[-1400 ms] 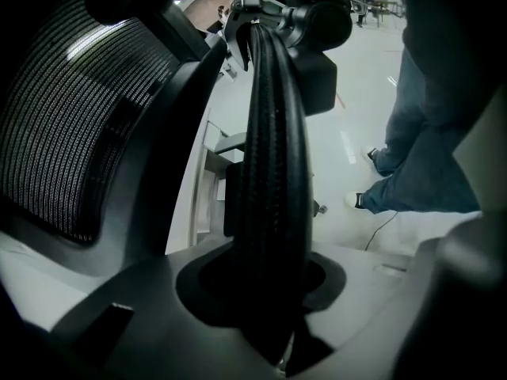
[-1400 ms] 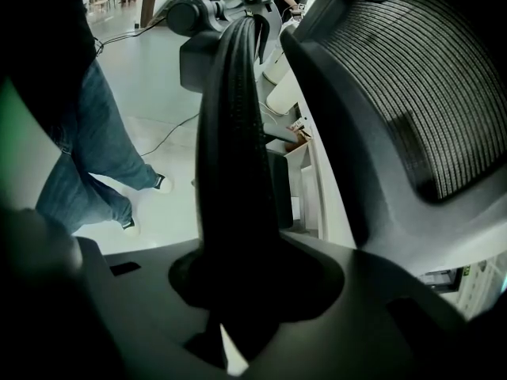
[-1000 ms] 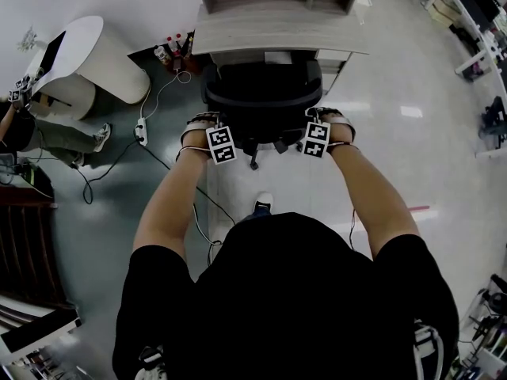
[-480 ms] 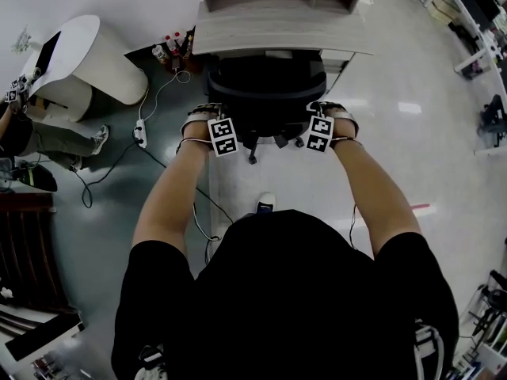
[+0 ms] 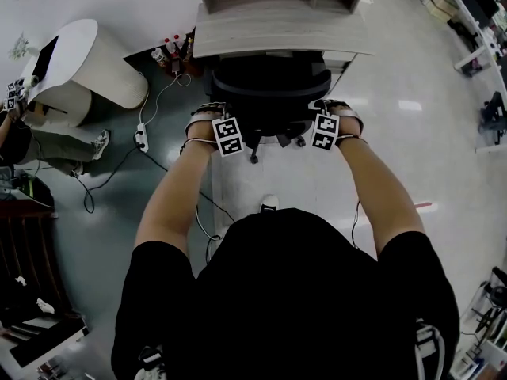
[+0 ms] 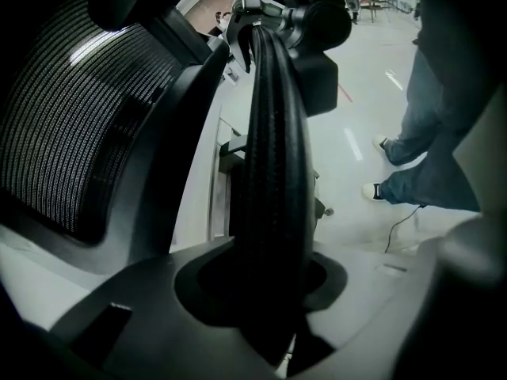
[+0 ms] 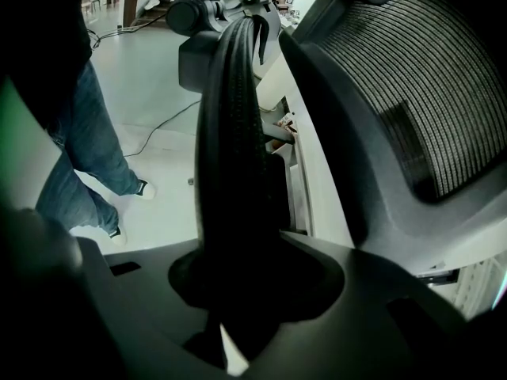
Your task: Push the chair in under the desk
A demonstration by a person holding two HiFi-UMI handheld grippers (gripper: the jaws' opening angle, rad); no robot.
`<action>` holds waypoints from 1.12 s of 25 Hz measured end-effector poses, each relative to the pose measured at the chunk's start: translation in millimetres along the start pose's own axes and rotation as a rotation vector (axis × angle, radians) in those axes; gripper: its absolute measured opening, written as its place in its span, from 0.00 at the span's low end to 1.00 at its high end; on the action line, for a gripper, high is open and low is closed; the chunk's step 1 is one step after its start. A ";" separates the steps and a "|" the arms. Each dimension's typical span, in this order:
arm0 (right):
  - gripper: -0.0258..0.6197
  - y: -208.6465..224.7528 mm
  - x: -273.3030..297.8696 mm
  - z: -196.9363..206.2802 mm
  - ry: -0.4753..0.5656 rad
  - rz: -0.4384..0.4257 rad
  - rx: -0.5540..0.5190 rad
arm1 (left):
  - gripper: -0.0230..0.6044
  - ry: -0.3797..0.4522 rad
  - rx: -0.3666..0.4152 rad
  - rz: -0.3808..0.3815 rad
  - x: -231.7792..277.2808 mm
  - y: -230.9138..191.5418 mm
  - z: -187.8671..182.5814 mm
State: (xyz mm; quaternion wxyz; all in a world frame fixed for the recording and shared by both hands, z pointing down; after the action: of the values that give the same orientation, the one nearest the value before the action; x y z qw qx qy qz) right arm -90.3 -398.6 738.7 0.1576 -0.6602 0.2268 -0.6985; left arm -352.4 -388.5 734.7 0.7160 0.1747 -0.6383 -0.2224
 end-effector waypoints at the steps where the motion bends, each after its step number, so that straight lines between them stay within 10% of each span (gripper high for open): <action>1: 0.24 0.8 0.5 0.6 0.001 0.000 -0.001 | 0.24 0.000 -0.002 -0.001 0.3 -0.3 -0.6; 28: 0.24 5.6 3.6 2.4 0.010 0.011 -0.006 | 0.24 0.000 -0.008 -0.015 2.7 -3.3 -2.6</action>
State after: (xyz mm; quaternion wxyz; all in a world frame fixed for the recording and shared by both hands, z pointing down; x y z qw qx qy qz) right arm -88.7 -405.4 739.0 0.1585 -0.6558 0.2333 -0.7002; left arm -349.9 -392.8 735.0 0.7149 0.1767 -0.6361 -0.2305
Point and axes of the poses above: the fingertips, and each gripper's own axes: x forward along the fingers, y to its right, z out of its underside, the point moved 1 cm from there along -x, backward along the fingers, and after that the axes turned 3 degrees about -x, right-handed, at the moved point
